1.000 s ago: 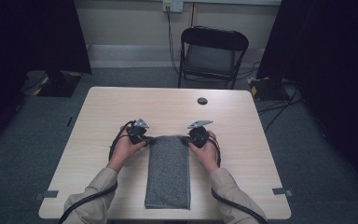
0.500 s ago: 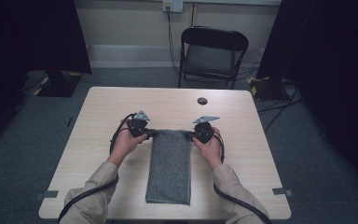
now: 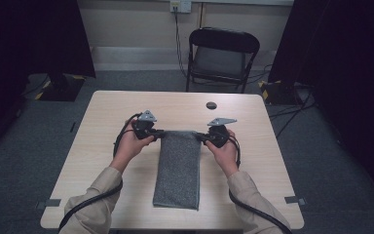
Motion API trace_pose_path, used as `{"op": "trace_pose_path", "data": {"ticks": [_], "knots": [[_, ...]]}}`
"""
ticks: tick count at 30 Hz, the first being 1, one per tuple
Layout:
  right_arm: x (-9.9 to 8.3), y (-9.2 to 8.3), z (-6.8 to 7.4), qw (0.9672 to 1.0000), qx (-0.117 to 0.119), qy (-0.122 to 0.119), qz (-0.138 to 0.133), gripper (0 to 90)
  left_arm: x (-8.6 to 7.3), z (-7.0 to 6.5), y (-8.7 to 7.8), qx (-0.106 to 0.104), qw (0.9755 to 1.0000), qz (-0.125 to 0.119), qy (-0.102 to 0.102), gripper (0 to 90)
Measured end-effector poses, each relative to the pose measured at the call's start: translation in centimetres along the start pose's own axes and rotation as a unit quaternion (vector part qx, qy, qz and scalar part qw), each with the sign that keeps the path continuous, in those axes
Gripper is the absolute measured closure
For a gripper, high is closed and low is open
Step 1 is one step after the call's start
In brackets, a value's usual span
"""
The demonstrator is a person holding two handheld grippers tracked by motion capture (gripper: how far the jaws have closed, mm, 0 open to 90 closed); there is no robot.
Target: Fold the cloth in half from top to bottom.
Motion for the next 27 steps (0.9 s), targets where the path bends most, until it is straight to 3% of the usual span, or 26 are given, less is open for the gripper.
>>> {"op": "trace_pose_path", "data": {"ticks": [10,27], "knots": [[-0.3,-1.9,0.8,0.9998,0.013,-0.005,-0.016,87.4,0.1,-1.1,-1.1,-0.006,0.9999,-0.006,0.011,86.0],[-0.6,-3.5,2.6,0.9989,0.035,-0.017,-0.025,87.4,-0.6,-2.3,-2.7,-0.015,0.9997,-0.011,0.017,86.0]]}}
Point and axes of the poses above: each handheld gripper's, and its own axes: y roughly forward along the jaws, x roughly out of its top, z roughly to its left, the point moved 4 cm from there along y, roughly forward along the jaws
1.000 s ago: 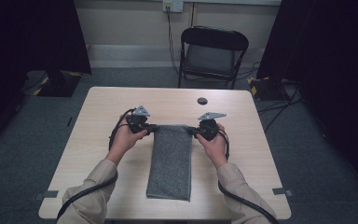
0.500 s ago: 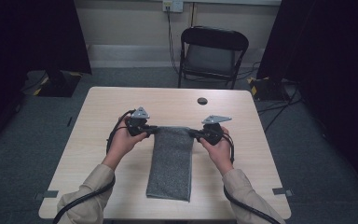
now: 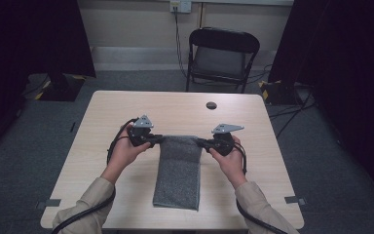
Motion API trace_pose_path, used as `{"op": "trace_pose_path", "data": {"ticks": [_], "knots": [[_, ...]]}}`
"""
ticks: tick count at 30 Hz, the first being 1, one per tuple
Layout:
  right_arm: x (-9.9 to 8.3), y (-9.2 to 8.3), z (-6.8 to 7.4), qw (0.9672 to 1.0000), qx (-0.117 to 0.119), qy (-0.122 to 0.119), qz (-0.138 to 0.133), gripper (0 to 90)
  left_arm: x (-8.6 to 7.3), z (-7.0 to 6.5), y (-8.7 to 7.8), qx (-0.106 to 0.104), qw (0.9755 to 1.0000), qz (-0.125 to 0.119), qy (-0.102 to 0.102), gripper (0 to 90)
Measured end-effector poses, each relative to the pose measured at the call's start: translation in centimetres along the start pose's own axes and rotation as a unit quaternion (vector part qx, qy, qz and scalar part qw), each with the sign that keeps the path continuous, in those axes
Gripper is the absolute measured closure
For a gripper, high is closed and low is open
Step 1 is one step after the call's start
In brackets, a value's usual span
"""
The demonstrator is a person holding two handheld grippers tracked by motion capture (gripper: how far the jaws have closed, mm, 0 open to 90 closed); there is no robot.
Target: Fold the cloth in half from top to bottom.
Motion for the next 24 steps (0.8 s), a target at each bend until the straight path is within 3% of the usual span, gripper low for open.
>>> {"op": "trace_pose_path", "data": {"ticks": [10,15,24], "knots": [[0.7,-1.0,1.5,0.9997,0.006,-0.022,-0.005,87.3,-0.6,-1.1,-1.5,-0.002,1.0,-0.001,0.006,86.0],[0.0,-1.5,2.2,0.9996,0.014,-0.022,-0.007,87.3,-1.6,-1.8,-1.7,-0.015,0.9999,-0.004,0.004,86.0],[-1.8,-1.8,4.0,0.9984,0.032,-0.046,0.007,87.3,-3.9,-3.5,-1.9,-0.02,0.9994,0.027,0.011,86.0]]}}
Point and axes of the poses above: each handheld gripper's, and its own axes: y roughly forward along the jaws, x roughly out of its top, z roughly to its left, the point moved 4 cm from there along y, roughly forward along the jaws
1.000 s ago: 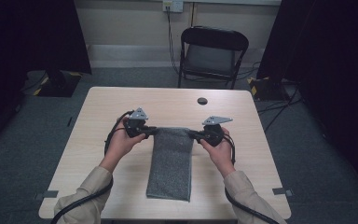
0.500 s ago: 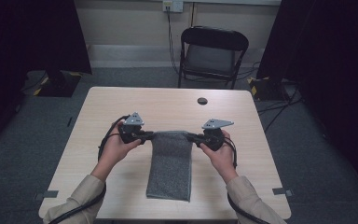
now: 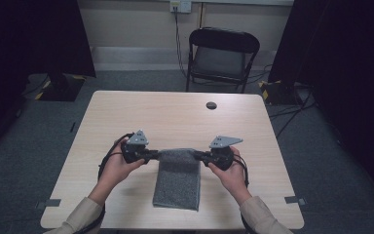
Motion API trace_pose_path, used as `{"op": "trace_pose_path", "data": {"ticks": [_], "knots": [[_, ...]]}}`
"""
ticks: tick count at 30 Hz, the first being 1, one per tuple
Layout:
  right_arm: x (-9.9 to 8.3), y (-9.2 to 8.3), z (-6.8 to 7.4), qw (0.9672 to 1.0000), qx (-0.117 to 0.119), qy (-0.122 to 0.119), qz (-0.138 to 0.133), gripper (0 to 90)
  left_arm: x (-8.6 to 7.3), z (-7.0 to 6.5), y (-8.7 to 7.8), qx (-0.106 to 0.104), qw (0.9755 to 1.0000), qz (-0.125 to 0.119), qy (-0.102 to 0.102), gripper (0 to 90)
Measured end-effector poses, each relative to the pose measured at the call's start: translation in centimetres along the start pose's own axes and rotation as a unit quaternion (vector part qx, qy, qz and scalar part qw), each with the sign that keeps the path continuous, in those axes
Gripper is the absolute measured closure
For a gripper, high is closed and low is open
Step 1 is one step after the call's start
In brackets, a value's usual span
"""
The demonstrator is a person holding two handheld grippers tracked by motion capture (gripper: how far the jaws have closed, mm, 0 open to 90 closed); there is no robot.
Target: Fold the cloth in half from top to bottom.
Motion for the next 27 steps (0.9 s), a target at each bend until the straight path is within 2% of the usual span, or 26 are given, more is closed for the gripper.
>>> {"op": "trace_pose_path", "data": {"ticks": [7,11,15,20,23,27], "knots": [[-2.7,0.2,1.5,0.9997,0.015,0.002,0.019,87.2,-3.1,-1.7,1.1,-0.03,0.9991,0.014,-0.025,85.9],[-4.6,0.5,2.0,0.999,0.023,0.005,0.038,87.1,-4.1,-2.5,1.7,-0.04,0.9985,0.03,-0.021,85.7],[-5.8,0.7,2.1,0.9985,0.022,0.0,0.049,86.7,-4.3,-2.9,2.3,-0.045,0.9982,0.034,-0.022,85.5],[-5.9,1.0,1.6,0.9986,0.015,0.002,0.051,86.7,-4.0,-2.7,2.7,-0.042,0.9982,0.034,-0.028,85.1],[-5.9,1.3,0.9,0.9987,0.012,0.01,0.05,86.7,-3.6,-2.3,3.2,-0.038,0.9983,0.036,-0.026,84.8],[-5.3,2.0,-0.4,0.9986,0.004,0.009,0.052,86.6,-3.0,-1.1,4.1,-0.034,0.9982,0.035,-0.035,84.7]]}}
Point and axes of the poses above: each handheld gripper's, and its own axes: y roughly forward along the jaws, x roughly out of its top, z roughly to its left, the point moved 4 cm from there along y, roughly forward along the jaws
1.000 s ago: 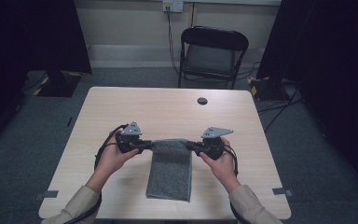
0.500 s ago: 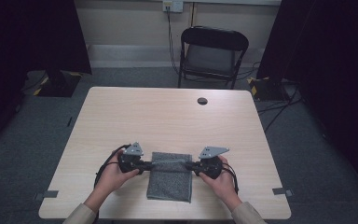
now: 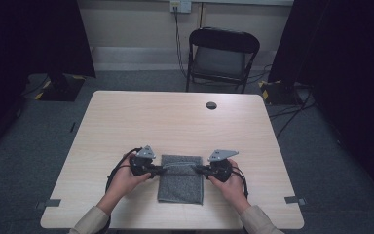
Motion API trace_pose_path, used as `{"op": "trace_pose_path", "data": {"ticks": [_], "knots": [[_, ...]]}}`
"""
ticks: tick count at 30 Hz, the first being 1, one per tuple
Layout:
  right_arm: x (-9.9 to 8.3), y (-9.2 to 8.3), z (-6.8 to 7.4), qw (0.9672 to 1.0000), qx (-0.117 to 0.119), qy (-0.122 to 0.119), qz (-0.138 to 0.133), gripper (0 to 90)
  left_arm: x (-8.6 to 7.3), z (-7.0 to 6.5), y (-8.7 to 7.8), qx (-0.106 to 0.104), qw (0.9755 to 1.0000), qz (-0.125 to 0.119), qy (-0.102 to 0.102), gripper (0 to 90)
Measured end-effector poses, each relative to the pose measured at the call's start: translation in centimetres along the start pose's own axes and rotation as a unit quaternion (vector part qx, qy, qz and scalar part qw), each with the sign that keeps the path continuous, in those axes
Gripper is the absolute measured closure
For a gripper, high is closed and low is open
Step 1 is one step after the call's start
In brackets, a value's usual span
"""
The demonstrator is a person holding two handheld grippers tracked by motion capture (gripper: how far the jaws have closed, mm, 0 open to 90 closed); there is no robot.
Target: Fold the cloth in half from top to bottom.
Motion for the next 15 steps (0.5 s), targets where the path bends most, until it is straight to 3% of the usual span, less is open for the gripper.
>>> {"op": "trace_pose_path", "data": {"ticks": [4,9,15], "knots": [[0.8,0.7,-1.5,0.9999,-0.012,-0.005,0.006,86.7,0.8,1.2,0.7,0.005,1.0,-0.002,-0.008,84.8],[1.8,1.8,-3.5,0.9998,-0.012,0.013,0.002,86.6,1.5,2.5,1.2,0.012,0.9998,-0.005,-0.015,85.0],[2.4,1.7,-4.2,0.9997,-0.015,0.018,-0.008,86.6,3.0,2.7,0.3,0.017,0.9997,-0.017,-0.006,85.0]]}}
Point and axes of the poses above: each handheld gripper's, and its own axes: y roughly forward along the jaws, x roughly out of its top, z roughly to its left, the point moved 4 cm from there along y, roughly forward along the jaws
